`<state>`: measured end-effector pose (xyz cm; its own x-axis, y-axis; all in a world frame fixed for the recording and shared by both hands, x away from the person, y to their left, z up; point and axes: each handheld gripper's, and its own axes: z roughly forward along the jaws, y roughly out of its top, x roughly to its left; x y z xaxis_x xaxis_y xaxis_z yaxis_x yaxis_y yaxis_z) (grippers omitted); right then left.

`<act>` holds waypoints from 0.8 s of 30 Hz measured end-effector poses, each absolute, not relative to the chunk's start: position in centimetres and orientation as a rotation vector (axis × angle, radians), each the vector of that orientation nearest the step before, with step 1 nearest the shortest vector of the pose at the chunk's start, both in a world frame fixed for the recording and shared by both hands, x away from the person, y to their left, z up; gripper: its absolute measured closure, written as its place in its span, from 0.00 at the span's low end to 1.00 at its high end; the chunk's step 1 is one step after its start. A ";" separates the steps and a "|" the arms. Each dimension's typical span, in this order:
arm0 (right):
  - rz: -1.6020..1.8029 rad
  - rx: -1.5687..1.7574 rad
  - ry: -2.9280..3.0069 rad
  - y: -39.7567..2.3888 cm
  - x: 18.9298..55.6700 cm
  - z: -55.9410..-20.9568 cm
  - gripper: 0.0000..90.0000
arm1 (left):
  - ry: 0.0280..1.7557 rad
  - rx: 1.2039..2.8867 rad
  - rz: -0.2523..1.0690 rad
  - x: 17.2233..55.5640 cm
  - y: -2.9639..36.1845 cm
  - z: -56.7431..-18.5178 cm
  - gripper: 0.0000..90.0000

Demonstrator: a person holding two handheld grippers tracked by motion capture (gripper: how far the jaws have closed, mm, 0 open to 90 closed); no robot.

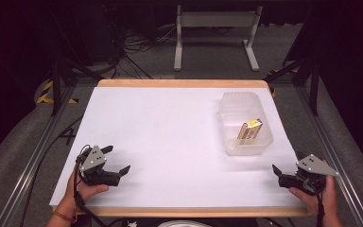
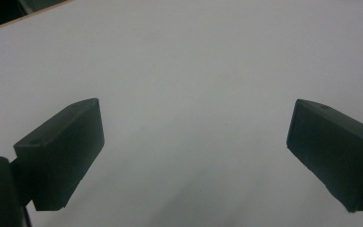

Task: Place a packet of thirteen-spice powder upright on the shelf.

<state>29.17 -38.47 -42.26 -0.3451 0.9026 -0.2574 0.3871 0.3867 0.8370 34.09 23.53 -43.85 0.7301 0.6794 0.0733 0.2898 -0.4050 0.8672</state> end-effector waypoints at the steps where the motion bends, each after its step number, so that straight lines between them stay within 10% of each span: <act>1: 0.895 1.115 1.896 -38.6 29.1 -42.2 0.07 | 0.739 2.000 0.527 34.1 23.5 -43.8 0.06; 24: 0.926 1.093 1.876 -37.8 28.9 -42.0 0.06 | 0.744 1.994 0.543 34.1 23.8 -43.7 0.06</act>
